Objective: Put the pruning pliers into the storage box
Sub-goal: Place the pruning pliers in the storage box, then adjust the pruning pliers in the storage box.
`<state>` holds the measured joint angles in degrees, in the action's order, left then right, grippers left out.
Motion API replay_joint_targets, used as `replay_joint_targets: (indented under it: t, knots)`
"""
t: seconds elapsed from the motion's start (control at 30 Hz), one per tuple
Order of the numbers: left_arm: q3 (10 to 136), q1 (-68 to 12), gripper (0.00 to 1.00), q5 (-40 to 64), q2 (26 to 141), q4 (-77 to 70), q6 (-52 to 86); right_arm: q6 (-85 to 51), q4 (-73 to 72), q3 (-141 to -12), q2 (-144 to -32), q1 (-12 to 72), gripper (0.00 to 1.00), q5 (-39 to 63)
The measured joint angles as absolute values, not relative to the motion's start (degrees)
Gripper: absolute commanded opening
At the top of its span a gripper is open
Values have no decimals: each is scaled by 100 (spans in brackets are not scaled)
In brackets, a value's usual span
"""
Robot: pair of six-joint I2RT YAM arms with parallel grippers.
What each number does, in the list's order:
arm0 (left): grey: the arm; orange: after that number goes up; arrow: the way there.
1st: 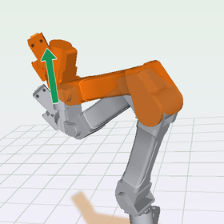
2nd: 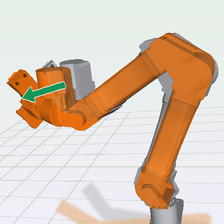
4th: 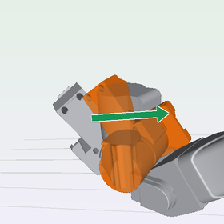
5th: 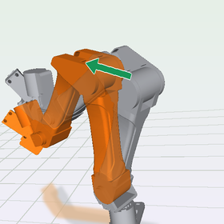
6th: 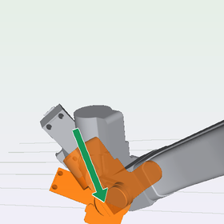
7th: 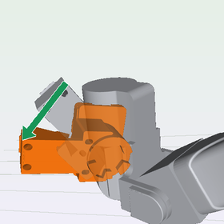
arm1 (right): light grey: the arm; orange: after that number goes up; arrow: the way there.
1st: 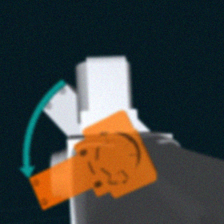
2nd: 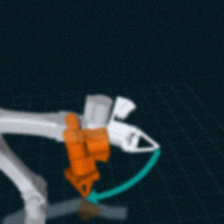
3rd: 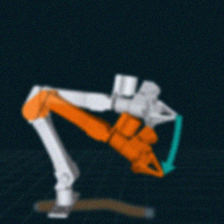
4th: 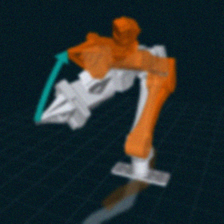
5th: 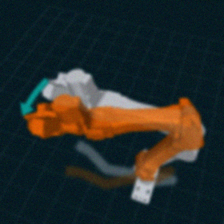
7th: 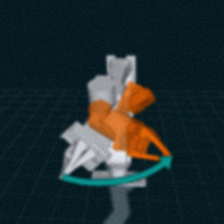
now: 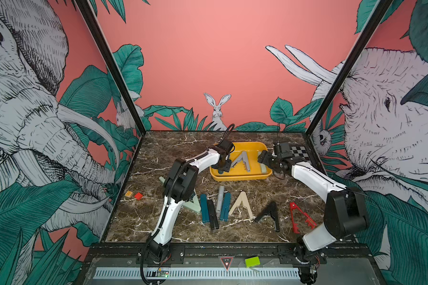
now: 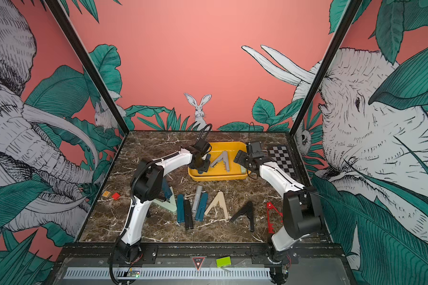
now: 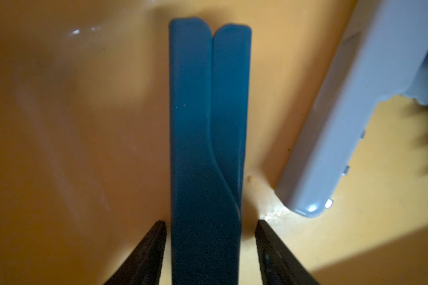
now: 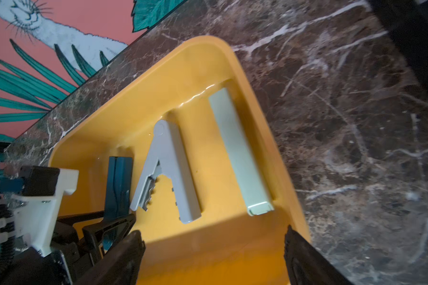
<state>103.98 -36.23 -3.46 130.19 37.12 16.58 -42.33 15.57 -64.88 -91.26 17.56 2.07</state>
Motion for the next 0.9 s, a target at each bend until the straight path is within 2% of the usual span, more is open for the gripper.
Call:
replay_joint_targets:
  t: [0.2, 0.47, 0.57, 0.7, 0.9]
  knots:
    - [10370, -3623, 72, -421, 12707, 3710, 1717, -4355, 1723, -7024, -9773, 2156, 88, 14]
    - [10245, -3623, 79, -714, 11566, 3531, 1675, -4445, 2386, -8208, -10820, 2561, 90, -384]
    - [10079, -3623, 86, -867, 11201, 3422, 1632, -4458, 2578, -8578, -11131, 2683, 90, -513]
    - [9303, -3623, 99, -1192, 10595, 3074, 1590, -4458, 2845, -8934, -11537, 2816, 93, -600]
    - [7859, -3623, 99, -1767, 9596, 2532, 1507, -4379, 3168, -9260, -11909, 2908, 94, -731]
